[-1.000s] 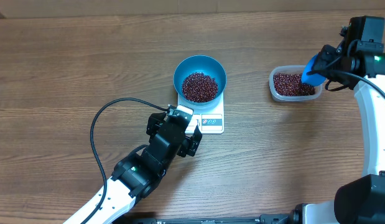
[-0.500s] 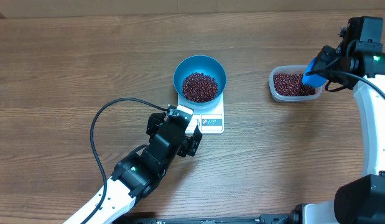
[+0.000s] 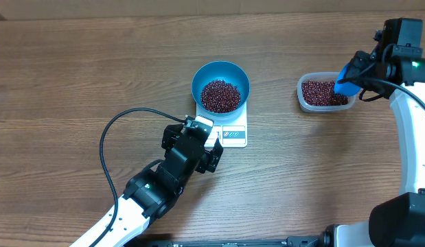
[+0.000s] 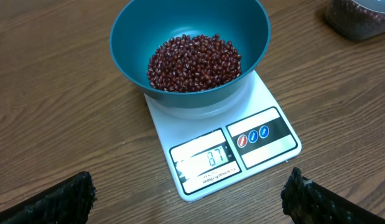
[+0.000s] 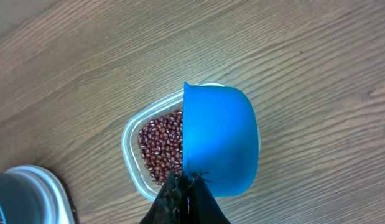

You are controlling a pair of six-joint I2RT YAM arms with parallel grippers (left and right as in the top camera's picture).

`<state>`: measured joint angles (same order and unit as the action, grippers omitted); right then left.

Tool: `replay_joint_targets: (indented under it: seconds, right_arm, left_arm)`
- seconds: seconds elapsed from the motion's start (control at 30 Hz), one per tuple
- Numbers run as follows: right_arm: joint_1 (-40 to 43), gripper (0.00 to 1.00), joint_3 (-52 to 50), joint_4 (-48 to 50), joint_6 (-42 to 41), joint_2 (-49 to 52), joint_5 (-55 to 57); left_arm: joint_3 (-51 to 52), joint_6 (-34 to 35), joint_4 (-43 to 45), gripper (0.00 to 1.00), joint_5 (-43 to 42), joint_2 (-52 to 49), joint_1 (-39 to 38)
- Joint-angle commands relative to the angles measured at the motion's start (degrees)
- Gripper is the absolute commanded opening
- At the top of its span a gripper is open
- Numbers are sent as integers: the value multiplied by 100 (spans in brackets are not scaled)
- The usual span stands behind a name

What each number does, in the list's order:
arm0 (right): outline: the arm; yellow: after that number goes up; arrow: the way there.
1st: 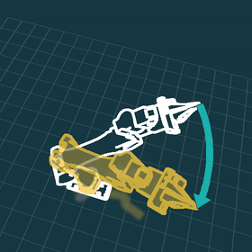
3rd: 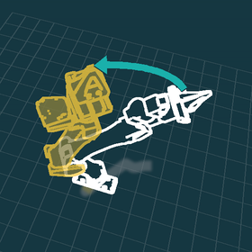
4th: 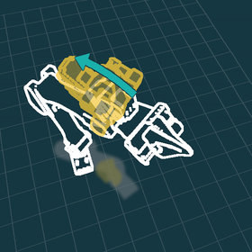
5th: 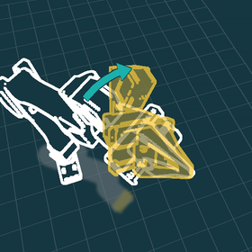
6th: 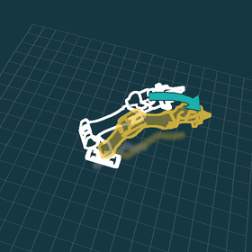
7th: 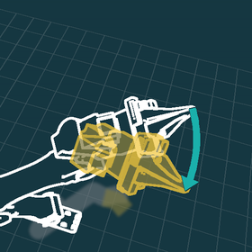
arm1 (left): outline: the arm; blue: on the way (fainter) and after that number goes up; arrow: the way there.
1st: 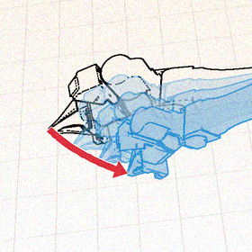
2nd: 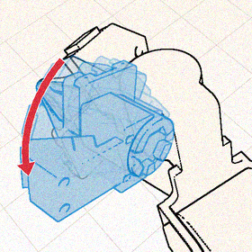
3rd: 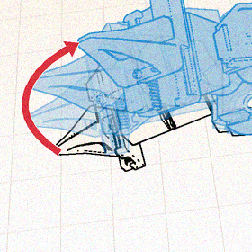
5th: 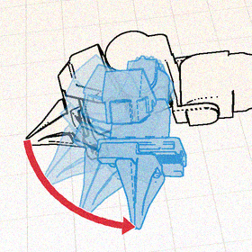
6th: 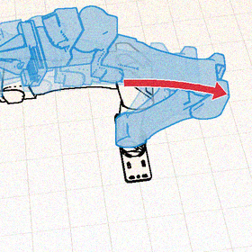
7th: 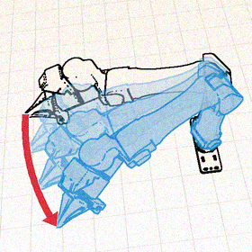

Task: Scoop item into bowl and weigh 150g on scale
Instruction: 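Lower the blue scoop into the red beans with the right gripper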

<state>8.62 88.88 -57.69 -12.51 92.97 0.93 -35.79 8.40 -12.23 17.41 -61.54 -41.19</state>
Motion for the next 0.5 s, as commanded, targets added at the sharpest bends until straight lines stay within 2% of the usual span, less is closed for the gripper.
replay_joint_targets:
  seconds: [0.0, 0.47]
  right_arm:
    - [-190, 4, 140, 66, 560, 140, 142]
    - [-1244, 4, 140, 332, 815, 743, 2164]
  left_arm:
    - [46, -111, 4, 100, 101, -33, 35]
    - [46, -111, 7, 100, 101, -33, 35]
